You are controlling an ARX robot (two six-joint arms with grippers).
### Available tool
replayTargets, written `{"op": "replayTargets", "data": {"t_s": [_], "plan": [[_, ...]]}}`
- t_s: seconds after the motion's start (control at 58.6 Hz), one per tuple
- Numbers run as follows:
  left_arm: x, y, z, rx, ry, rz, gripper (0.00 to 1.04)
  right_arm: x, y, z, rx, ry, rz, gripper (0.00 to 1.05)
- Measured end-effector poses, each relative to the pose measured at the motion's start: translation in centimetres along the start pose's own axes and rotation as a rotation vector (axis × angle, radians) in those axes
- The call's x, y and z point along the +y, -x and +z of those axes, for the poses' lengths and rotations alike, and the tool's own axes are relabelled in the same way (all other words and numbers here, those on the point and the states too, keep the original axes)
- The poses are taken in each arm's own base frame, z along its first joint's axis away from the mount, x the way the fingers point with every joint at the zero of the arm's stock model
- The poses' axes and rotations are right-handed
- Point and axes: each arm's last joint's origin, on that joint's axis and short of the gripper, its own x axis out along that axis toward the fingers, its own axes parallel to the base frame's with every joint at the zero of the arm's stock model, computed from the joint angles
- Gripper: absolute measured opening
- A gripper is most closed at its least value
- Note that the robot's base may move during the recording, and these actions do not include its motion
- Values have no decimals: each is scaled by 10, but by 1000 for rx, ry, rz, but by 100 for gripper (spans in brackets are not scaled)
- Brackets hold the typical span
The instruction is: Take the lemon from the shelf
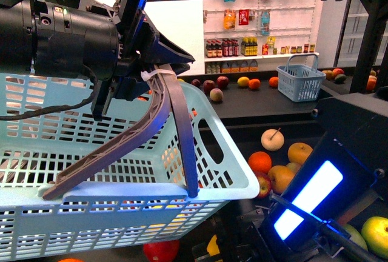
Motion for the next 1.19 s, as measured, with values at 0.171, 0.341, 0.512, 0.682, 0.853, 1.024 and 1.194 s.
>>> {"op": "replayTargets", "data": {"t_s": [0.171, 0.341, 0.512, 0.682, 0.853, 1.024, 1.194], "plan": [[0, 0, 0, 0, 0, 0, 9, -29, 28, 8, -33, -25, -16, 80], [0, 0, 0, 0, 0, 0, 9, -75, 69, 27, -104, -43, -69, 80], [0, 0, 0, 0, 0, 0, 9, -126, 114, 37, -166, -54, -136, 80], [0, 0, 0, 0, 0, 0, 9, -168, 163, 59, -257, -94, -197, 80], [0, 0, 0, 1, 0, -1, 9, -169, 215, 103, -409, -129, -164, 80], [0, 0, 0, 2, 1, -2, 9, -138, 253, 135, -517, -144, -66, 80], [0, 0, 0, 2, 1, -1, 8, -96, 259, 140, -514, -161, 68, 80]]}}
